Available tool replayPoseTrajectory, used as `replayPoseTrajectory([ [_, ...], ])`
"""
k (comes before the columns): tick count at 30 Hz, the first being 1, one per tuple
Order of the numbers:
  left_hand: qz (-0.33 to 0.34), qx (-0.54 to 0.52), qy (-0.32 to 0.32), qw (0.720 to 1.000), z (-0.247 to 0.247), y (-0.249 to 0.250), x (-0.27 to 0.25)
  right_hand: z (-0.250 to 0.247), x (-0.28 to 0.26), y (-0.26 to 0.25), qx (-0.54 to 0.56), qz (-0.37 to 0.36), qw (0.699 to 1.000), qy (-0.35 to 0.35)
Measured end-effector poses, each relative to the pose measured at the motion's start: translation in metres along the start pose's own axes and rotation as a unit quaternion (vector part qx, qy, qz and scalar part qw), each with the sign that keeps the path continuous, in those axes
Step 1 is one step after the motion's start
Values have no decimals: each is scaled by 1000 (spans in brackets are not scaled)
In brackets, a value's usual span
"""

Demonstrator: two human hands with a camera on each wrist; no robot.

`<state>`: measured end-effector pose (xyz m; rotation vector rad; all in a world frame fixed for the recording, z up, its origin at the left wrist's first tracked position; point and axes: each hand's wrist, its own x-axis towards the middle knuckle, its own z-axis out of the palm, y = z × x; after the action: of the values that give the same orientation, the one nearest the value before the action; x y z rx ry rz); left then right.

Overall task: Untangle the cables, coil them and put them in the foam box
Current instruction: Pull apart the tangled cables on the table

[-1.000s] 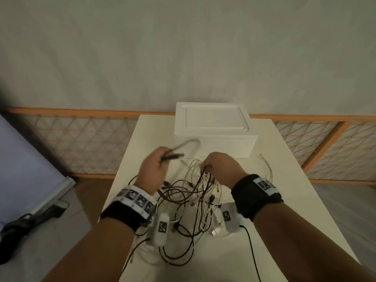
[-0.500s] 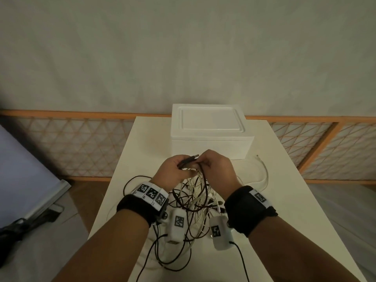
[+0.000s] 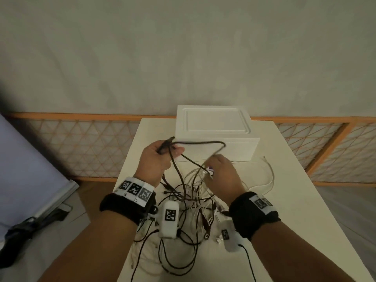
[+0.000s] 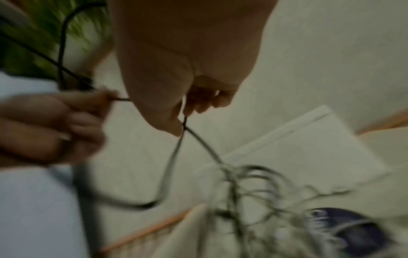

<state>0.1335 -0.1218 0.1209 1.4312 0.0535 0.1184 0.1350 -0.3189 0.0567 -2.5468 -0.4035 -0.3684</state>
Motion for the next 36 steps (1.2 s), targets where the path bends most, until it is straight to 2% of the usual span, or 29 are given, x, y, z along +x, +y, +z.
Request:
replayPoseTrajectory([
  [1, -4, -7, -8, 1000, 6, -1, -2, 0, 5, -15, 46, -30, 998, 13],
  [2, 2, -12, -17, 1000, 12, 2, -4, 2, 8, -26, 73, -31, 997, -8],
  [4, 39, -38, -13, 998, 17, 15, -4, 14, 8, -22, 80, 24, 992, -96],
  [6, 72, -94, 28, 993, 6, 35, 3, 20, -3, 2, 96, 74, 983, -137],
  [8, 83, -145, 67, 984, -12, 52, 9, 16, -12, 22, 103, 85, 976, -171],
  [10, 116, -72, 97, 986, -26, 56, 13, 10, -8, 30, 82, 81, 973, -202],
  [12, 94, -40, 71, 992, -33, 44, 17, 1, 8, 18, 87, 75, 977, -178],
  [15, -50, -134, -48, 989, -29, 5, 21, -18, 32, -4, 225, 48, 971, -68],
  [16, -69, -144, -74, 984, -24, -8, 18, -23, 36, -10, 243, 19, 969, -39],
  [17, -71, -127, -95, 985, -16, -22, 14, -25, 40, -16, 254, 19, 966, -43],
  [19, -62, -52, -123, 989, 4, -40, 3, -31, 44, -28, 261, 54, 962, -57],
  [23, -35, 12, -121, 992, 36, -48, -9, -31, 39, -30, 251, 72, 964, -47],
  [27, -7, 51, -141, 989, 42, -50, -7, -34, 37, -19, 206, 40, 978, -25],
  [30, -21, 27, -81, 996, 43, -55, -3, -34, 33, -17, 225, 44, 973, -23],
  [32, -44, -4, -72, 996, 41, -60, 0, -34, 31, -19, 297, 58, 953, -7],
  [33, -41, 1, -83, 996, 39, -63, 1, -34, 31, -22, 353, 79, 932, 2],
  [34, -33, 20, -99, 994, 36, -67, 1, -35, 32, -24, 427, 112, 897, 6],
  [36, -15, 94, -125, 988, 31, -75, 3, -40, 35, -34, 571, 209, 794, -12],
])
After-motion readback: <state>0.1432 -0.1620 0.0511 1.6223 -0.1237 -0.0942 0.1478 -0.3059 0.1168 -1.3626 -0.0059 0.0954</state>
